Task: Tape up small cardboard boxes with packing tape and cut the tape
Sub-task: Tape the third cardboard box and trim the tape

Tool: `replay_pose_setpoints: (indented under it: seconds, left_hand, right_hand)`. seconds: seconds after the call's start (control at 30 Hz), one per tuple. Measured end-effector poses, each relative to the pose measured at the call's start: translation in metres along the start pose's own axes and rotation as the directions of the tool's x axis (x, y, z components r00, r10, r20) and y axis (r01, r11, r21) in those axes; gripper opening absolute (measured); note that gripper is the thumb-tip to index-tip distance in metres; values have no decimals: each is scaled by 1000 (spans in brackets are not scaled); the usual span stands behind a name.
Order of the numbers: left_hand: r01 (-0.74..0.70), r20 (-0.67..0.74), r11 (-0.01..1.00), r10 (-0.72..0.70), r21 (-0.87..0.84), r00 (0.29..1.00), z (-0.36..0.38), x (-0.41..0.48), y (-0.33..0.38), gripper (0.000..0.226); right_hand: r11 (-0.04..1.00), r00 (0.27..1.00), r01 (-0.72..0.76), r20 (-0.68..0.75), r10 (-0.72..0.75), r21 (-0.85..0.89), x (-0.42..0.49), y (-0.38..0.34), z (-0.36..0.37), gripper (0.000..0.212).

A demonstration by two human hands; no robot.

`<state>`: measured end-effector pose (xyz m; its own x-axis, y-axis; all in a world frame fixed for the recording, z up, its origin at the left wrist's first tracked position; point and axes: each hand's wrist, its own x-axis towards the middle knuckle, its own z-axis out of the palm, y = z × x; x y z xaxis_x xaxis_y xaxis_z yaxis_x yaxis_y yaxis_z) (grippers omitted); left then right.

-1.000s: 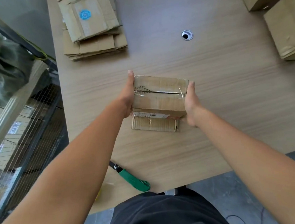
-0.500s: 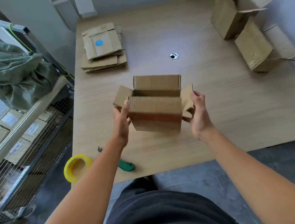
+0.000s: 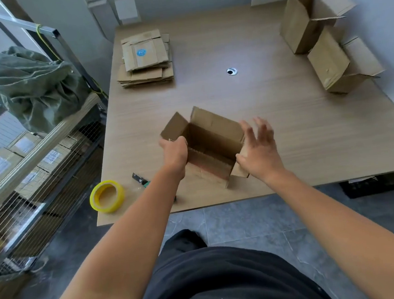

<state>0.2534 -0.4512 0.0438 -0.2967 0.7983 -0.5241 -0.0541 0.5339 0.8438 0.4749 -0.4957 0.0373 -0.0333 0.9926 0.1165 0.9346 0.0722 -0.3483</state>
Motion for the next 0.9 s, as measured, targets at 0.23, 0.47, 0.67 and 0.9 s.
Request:
replay_pose_setpoints:
  seconds: [0.23, 0.47, 0.67, 0.9]
  left_hand:
    - [-468, 231, 735, 408, 491, 883, -7, 29, -26, 66]
    - [-474, 421, 764, 292, 438, 859, 2, 49, -37, 80]
    - [281, 283, 941, -222, -187, 933, 42, 5, -31, 51]
    - [170, 411, 984, -173, 42, 895, 182, -12, -8, 20]
  right_hand:
    - [991, 890, -90, 439, 124, -98, 28, 16, 9, 103]
    - [951, 923, -289, 293, 247, 109, 17, 13, 28, 80]
    - [927, 934, -358, 62, 353, 114, -7, 13, 21, 63]
    - [948, 950, -295, 71, 304, -117, -16, 145, -53, 71]
